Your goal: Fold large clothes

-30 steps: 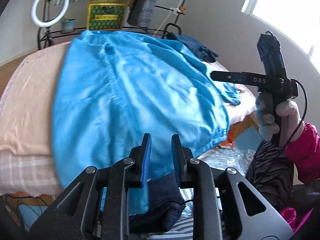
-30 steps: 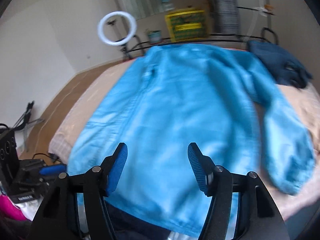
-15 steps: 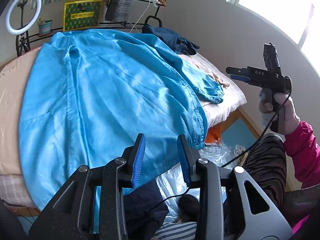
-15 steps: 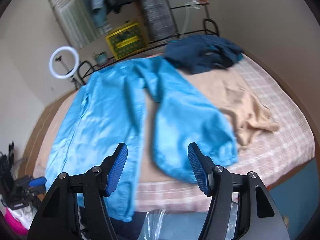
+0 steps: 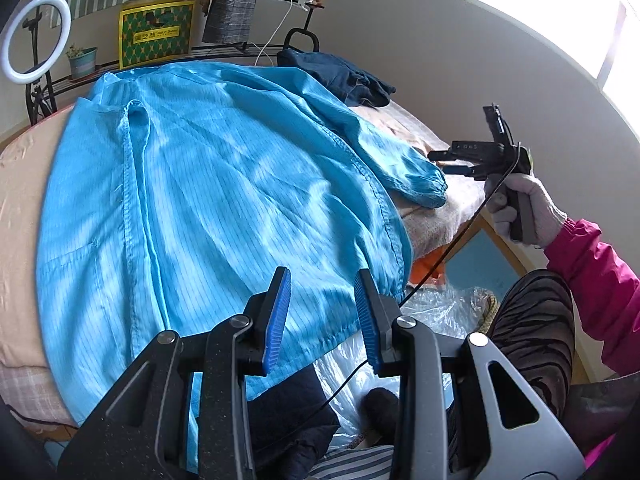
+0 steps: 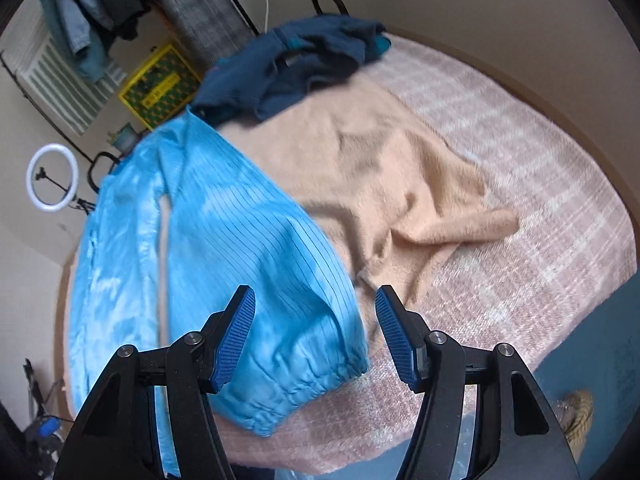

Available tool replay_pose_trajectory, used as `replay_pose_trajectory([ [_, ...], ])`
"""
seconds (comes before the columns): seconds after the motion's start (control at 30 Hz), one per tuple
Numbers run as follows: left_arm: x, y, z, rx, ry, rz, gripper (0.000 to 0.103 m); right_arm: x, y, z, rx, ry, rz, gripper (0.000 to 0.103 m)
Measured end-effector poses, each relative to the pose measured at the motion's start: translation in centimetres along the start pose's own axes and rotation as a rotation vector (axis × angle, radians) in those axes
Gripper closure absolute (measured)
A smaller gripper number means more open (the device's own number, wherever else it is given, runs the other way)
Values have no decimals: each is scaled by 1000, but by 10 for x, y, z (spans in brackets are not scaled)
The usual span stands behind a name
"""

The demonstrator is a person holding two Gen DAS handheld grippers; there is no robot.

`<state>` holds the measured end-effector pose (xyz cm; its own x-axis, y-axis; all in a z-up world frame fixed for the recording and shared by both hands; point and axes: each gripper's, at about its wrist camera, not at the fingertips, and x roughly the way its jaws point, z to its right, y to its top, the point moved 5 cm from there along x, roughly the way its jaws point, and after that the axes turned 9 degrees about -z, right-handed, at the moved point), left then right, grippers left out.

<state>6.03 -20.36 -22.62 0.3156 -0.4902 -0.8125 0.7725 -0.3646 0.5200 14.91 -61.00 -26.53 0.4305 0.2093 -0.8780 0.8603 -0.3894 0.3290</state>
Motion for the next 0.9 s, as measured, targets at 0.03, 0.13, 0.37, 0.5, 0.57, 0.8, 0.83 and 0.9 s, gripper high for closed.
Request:
replay_pose_trajectory([
  [0.03, 0, 0, -1, -1, 3, 1, 70, 4, -2, 0, -3, -3, -13, 41],
  [0.13, 1, -1, -6, -18, 5, 2, 70, 12, -9, -2, -20, -22, -48, 50],
  [0.37, 0, -2, -11, -17, 9, 10, 70, -5, -20, -19, -104, -97, -16, 99],
  [0.5, 0, -3, -16, -33, 3, 16, 70, -27, -21, -33, -125, -82, 43, 101],
  [0.57, -1, -3, -20, -43, 2, 18, 70, -40, -24, -42, -141, -76, 79, 101],
  [0.8, -2, -1, -42, -99, -1, 29, 70, -72, -36, -113, -284, -14, 173, 101],
  [0.83, -3, -1, -46, -109, 0, 32, 70, -72, -36, -123, -306, -9, 177, 101],
  [0.9, -4, -1, -53, -123, 5, 39, 70, -73, -47, -151, -381, 2, 185, 101],
])
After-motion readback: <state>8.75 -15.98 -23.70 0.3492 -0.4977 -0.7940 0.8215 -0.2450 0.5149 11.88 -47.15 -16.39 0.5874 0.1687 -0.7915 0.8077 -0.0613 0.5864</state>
